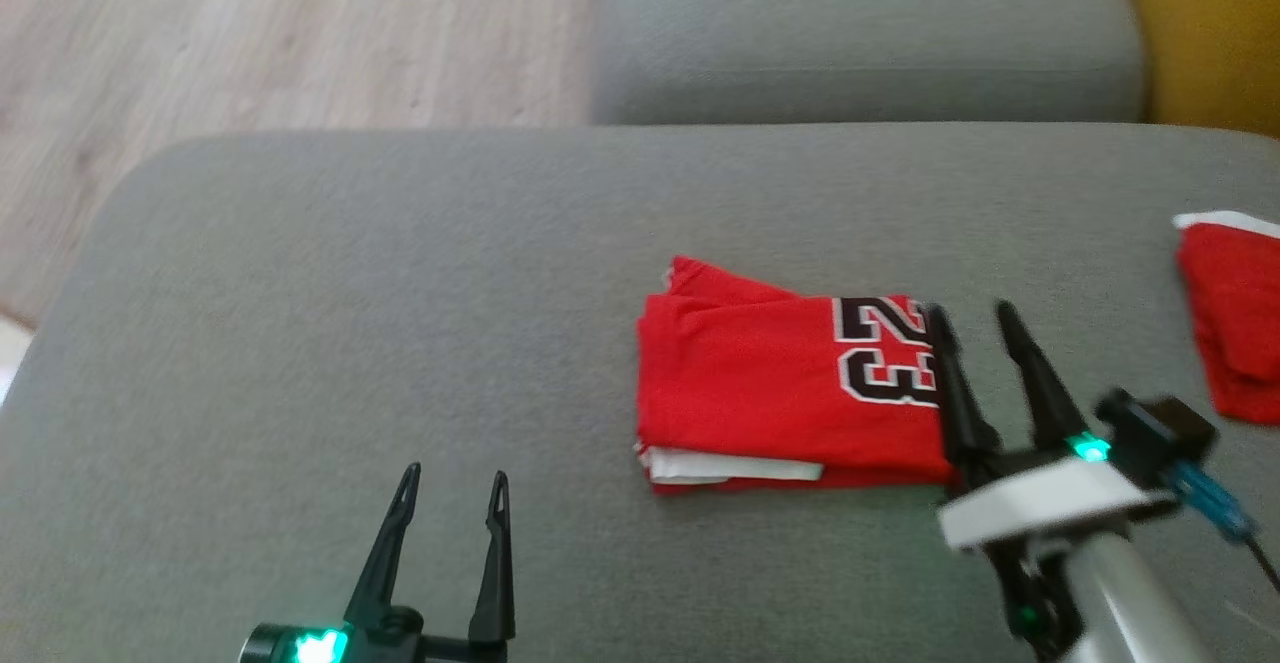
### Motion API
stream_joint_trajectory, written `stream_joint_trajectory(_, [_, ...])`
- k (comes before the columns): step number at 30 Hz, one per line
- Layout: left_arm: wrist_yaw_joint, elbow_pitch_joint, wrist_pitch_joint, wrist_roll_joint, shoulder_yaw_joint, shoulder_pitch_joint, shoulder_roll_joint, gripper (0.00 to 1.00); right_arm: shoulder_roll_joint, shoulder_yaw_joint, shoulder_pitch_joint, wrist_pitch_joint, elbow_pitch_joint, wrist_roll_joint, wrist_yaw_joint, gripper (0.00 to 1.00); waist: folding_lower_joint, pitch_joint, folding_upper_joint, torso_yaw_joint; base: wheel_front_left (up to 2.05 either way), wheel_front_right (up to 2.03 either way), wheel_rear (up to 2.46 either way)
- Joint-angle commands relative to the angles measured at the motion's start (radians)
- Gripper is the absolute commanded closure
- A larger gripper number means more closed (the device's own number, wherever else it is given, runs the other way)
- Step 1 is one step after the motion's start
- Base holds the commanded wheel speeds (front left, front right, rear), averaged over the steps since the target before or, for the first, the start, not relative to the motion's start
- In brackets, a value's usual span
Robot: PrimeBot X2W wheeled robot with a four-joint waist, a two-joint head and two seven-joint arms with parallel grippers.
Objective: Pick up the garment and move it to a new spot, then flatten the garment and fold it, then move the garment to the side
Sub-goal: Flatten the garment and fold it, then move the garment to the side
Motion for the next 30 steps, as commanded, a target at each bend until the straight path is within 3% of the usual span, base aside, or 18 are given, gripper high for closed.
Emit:
stream_joint_trajectory(1, [0.007,-0.04,-0.009,0.005,0.04,-0.025,-0.011,0.0,-0.017,-0.002,0.007,-0.013,-0.06,-0.011,-0.001,0.0,0.0,-0.031,0.0,-0.04,0.0,0.0,0.0])
stream_joint_trajectory(9, [0.008,-0.034,-0.009,-0.007,0.056,0.004,-0.019,0.0,-0.083,-0.064,0.213,-0.013,-0.172,-0.129,-0.001,0.0,0.0,-0.066,0.0,-0.084,0.0,0.0,0.0])
stream_joint_trajectory(16, [0.017,-0.011,-0.009,-0.053,0.092,0.054,-0.03,0.0,-0.049,-0.087,0.313,-0.013,-0.169,-0.171,-0.001,0.0,0.0,-0.083,0.0,-0.105,0.0,0.0,0.0])
stream_joint_trajectory(30, [0.005,0.002,-0.009,-0.073,0.112,0.062,-0.04,0.0,-0.024,-0.095,0.329,-0.013,-0.17,-0.179,-0.001,0.0,0.0,-0.096,0.0,-0.091,0.0,0.0,0.0])
